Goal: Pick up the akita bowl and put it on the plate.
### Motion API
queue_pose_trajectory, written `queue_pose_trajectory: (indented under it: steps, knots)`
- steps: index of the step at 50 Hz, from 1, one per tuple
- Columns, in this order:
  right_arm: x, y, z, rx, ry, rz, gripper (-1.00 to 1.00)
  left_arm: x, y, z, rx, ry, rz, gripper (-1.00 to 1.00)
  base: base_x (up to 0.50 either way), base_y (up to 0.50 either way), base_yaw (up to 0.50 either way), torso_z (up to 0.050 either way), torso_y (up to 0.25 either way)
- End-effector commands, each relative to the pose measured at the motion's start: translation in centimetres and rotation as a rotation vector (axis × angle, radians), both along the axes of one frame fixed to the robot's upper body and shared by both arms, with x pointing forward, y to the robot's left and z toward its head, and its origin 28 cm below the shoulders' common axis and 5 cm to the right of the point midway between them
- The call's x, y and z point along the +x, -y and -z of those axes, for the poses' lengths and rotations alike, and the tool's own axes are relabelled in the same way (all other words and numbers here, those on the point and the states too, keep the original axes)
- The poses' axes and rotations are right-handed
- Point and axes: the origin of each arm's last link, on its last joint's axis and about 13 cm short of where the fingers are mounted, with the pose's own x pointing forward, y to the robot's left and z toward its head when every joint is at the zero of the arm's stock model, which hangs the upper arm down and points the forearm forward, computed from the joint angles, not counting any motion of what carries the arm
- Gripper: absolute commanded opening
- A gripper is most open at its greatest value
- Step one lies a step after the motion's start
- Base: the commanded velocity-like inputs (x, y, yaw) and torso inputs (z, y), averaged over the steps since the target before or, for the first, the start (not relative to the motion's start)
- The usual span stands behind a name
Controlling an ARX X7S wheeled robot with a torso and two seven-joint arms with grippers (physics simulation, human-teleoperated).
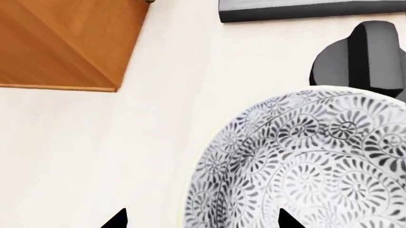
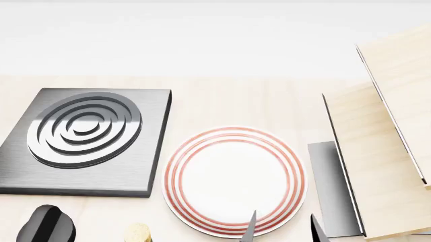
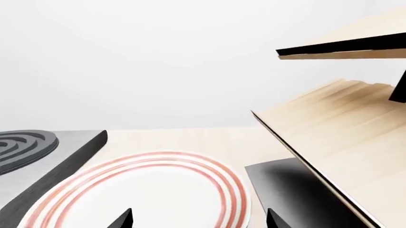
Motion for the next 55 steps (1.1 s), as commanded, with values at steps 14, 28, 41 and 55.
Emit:
queue_pose_trajectory:
  steps: [14, 28, 41, 55]
  knots:
    - [0.0, -0.1, 0.1, -0.002, -0.002, -0.001, 1.0, 0.1, 0.1, 1.7, -0.026, -0.077, 0.017, 1.0, 0.0, 0.0, 0.0, 0.0, 0.0]
    - [0.0, -0.1, 0.2, -0.003, -0.004, -0.004, 1.0, 0.2, -0.1, 2.0, -0.044, -0.098, 0.008, 1.0, 0.0, 0.0, 0.0, 0.0, 0.0]
    - [-0.1, -0.1, 0.2, -0.003, -0.005, -0.003, 1.0, 0.8, -0.5, 3.0, -0.06, -0.124, -0.006, 1.0, 0.0, 0.0, 0.0, 0.0, 0.0]
    - [0.0, 0.0, 0.3, 0.0, -0.006, 0.0, 1.0, 1.7, -0.7, 4.5, -0.072, -0.169, -0.012, 1.0, 0.0, 0.0, 0.0, 0.0, 0.0]
